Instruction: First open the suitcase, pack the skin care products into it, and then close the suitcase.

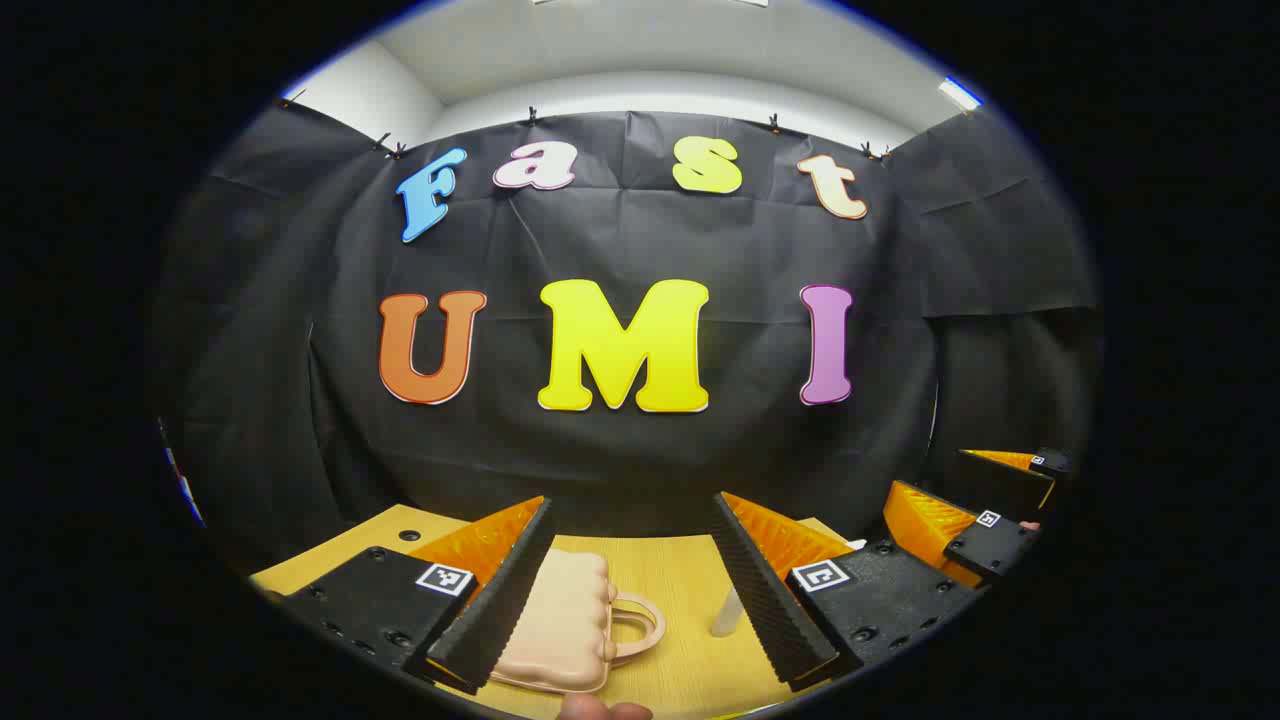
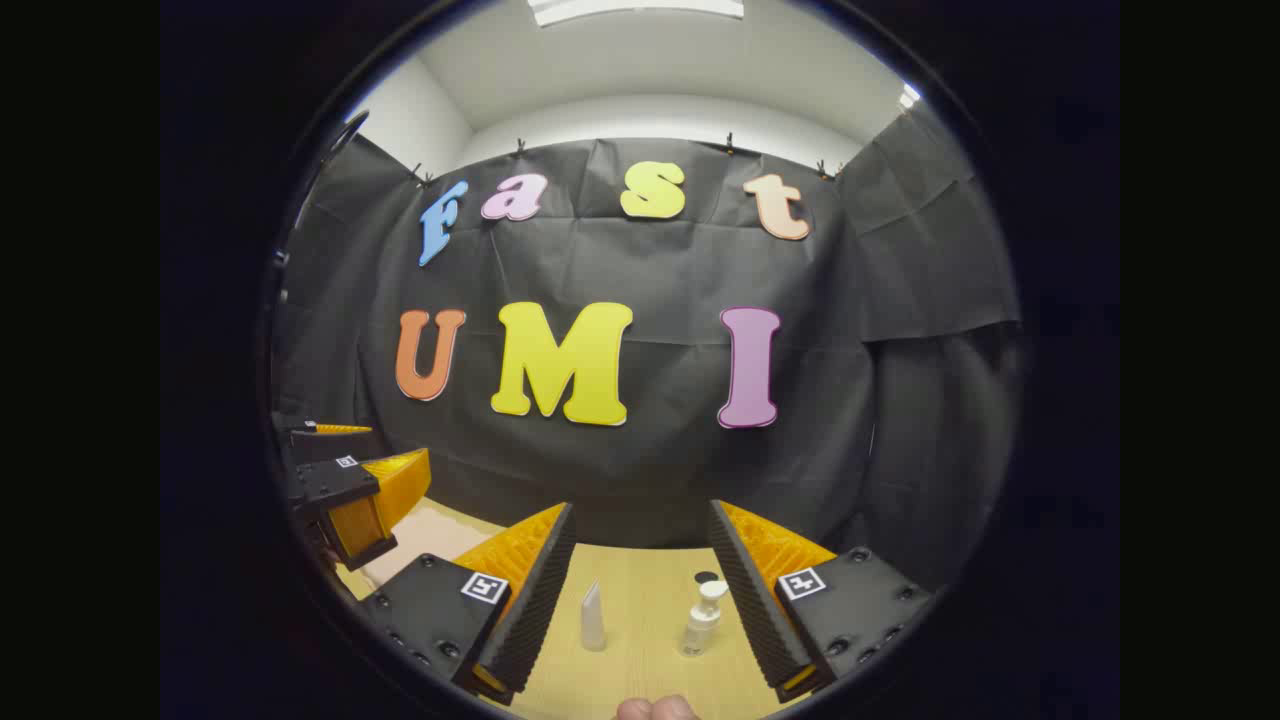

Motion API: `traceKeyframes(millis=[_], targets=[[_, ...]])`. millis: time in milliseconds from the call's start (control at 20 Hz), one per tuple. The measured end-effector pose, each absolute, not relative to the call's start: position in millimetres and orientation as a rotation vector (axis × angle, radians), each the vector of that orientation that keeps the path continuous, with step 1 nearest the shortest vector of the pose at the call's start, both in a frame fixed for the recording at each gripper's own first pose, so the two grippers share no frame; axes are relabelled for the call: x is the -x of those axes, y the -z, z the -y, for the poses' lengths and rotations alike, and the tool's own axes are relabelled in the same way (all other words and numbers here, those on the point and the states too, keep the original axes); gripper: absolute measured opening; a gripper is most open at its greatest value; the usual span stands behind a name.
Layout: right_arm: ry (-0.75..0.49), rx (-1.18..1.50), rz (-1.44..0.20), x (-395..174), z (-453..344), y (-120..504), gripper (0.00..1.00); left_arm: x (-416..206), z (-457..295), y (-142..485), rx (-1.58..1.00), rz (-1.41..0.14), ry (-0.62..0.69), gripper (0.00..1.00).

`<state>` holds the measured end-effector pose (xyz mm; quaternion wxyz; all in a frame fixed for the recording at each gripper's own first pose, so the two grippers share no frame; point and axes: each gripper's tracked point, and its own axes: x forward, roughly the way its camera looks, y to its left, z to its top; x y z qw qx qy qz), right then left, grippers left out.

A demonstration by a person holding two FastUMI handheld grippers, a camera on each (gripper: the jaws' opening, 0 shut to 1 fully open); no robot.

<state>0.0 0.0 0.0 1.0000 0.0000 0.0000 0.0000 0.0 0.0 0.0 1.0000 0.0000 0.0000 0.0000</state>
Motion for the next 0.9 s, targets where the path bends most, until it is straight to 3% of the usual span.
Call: traceKeyframes(millis=[900], targets=[[0.003, 0.001, -0.024, -26, 16, 11, 0.79, -17, -6, 16, -0.025, -0.026, -0.021, 1.00]])
